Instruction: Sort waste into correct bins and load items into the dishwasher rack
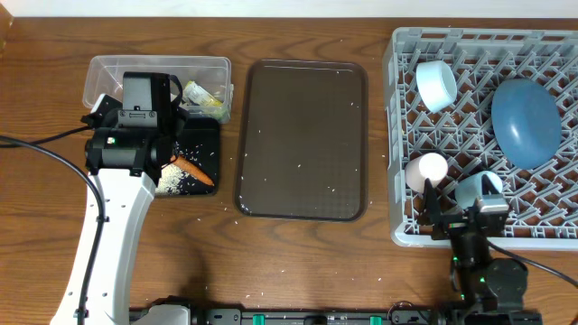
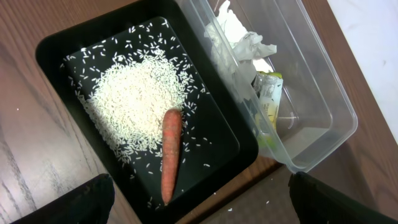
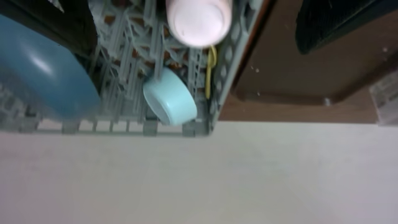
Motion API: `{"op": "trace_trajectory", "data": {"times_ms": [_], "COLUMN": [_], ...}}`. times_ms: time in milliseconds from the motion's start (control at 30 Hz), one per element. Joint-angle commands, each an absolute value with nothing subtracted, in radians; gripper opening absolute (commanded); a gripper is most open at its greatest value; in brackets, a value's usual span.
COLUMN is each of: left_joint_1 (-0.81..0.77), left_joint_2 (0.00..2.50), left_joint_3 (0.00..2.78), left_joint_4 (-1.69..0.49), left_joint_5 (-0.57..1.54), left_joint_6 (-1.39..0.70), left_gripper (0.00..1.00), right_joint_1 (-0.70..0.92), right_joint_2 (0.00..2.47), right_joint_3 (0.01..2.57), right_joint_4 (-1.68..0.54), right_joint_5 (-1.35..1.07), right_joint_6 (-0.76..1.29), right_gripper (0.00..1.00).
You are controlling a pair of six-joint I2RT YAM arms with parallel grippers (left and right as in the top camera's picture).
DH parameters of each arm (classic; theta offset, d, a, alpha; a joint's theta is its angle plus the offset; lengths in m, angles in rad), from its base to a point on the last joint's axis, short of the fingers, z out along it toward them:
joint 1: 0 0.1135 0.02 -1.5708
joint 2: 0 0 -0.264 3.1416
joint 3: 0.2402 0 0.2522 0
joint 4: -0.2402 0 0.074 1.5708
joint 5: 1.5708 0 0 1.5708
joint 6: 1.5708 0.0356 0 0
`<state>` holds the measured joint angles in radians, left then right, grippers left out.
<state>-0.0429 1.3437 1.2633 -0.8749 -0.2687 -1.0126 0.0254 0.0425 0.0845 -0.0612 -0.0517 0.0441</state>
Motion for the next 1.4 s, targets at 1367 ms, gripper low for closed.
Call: {"op": "trace_trajectory", "data": {"times_ms": [1367], "left_joint_1": [-0.044], "left_joint_2": [1.248], "left_joint_3": [1.246], "left_joint_4": [-0.889], "left_joint_5": [-0.317], "left_joint_6": [-0.995], "left_gripper": [0.98], "right_joint_1": [0.025], "right_joint_2": [0.009], "right_joint_3": [0.006], "right_joint_4": [-0.072], "right_joint_5": [-0.034], "right_joint_6": [0.100], "right_gripper": [0.99]}}
